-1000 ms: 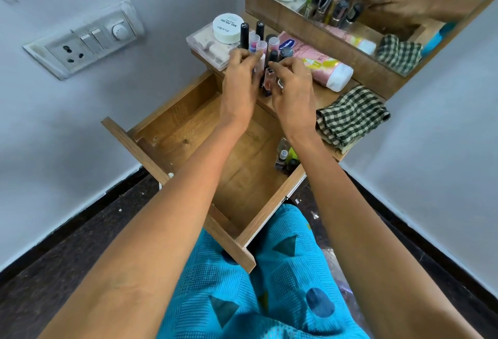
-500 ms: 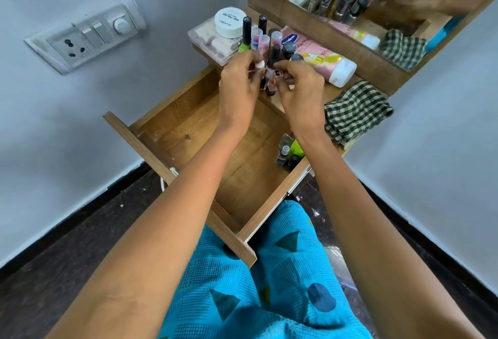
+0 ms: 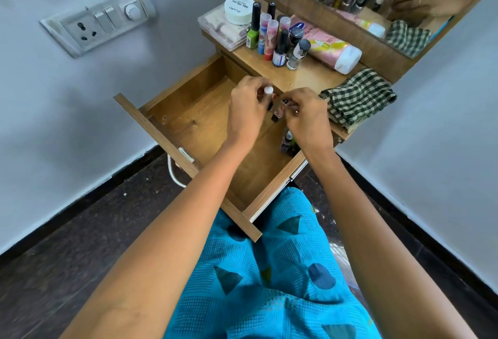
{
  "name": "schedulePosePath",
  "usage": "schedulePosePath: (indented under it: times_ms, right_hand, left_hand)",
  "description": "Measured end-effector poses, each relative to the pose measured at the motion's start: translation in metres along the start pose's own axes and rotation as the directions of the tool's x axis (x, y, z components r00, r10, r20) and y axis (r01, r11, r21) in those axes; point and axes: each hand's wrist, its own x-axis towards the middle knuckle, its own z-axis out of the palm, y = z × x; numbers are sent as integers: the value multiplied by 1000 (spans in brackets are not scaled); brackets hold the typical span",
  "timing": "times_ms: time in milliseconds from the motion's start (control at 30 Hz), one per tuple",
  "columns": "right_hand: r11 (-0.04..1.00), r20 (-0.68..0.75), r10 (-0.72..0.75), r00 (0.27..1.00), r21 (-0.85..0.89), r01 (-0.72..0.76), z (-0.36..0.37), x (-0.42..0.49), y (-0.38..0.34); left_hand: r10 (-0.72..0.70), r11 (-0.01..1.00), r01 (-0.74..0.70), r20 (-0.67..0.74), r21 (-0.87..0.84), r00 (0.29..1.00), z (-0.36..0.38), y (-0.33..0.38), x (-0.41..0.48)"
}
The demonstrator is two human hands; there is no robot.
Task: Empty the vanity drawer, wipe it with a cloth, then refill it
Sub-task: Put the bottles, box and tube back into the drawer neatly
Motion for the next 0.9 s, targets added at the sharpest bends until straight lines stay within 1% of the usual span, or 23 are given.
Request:
schedulePosePath:
  times_ms: [100, 200, 267, 333, 400, 467, 567, 700, 767, 900]
  right_hand:
    - [996, 25, 36, 999, -81, -33, 12, -11, 6]
    - [972, 25, 57, 998, -228, -50, 26, -20, 14]
    - [958, -2, 40, 999, -283, -39, 34, -24, 20]
    - [948, -60, 26, 998, -316, -44, 42, -28, 25]
    - [928, -116, 31, 993, -366, -72, 47, -30, 28]
    - [907, -138, 38, 990, -410, -92, 49, -32, 29]
    - [881, -131, 34, 991, -464, -92, 50, -33, 31]
    - [809, -94, 38, 995, -581, -86, 53, -34, 31]
    - [785, -93, 40, 995, -613, -89, 54, -35, 30]
    - [786, -114, 10, 993, -613, -78, 55, -35, 29]
  left_hand:
    - [-23, 999, 22, 52, 29, 998, 11, -7, -5]
    - [-61, 998, 59, 90, 23, 994, 23, -14, -5]
    - [-84, 996, 82, 113, 23, 990, 29, -17, -5]
    - [-93, 996, 90, 133, 29, 987, 35, -20, -4]
    - [-105, 994, 99, 160, 45, 981, 41, -22, -2]
    - [-111, 993, 100, 193, 64, 975, 45, -24, -1]
    - [-110, 992, 90, 236, 94, 966, 52, -26, 2]
    - [-117, 988, 86, 252, 128, 961, 62, -28, 4]
    - [-122, 986, 89, 256, 139, 959, 65, -30, 4]
    - [-122, 985, 85, 264, 148, 957, 68, -34, 4]
